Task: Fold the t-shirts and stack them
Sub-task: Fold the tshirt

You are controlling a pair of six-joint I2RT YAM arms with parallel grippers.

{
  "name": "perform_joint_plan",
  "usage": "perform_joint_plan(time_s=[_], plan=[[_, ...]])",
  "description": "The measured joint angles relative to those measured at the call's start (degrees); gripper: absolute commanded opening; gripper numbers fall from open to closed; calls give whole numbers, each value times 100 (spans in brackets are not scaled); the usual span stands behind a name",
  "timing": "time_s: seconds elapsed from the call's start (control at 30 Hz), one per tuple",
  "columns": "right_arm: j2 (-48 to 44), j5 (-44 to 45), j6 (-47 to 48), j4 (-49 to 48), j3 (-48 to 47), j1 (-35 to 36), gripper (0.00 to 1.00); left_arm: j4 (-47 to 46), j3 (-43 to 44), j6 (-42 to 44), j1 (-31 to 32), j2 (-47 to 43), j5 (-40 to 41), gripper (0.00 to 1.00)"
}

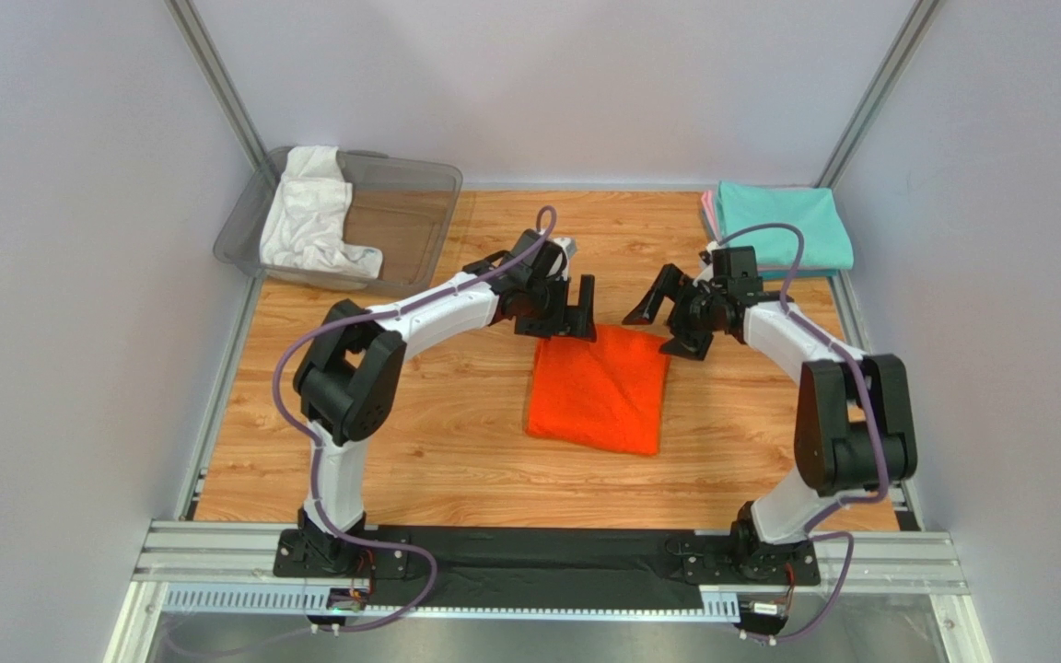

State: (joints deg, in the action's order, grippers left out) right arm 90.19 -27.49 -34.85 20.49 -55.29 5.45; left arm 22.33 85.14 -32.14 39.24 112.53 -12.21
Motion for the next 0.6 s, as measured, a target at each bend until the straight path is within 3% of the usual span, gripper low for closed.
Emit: perform_joint_plan(time_s=[0.27, 0.6], plan=[[1187, 122, 138, -57, -590, 2, 100, 109, 74, -9, -70, 407, 68, 100], [1163, 203, 487, 129, -852, 7, 100, 52, -271, -72, -142, 317, -15, 100]])
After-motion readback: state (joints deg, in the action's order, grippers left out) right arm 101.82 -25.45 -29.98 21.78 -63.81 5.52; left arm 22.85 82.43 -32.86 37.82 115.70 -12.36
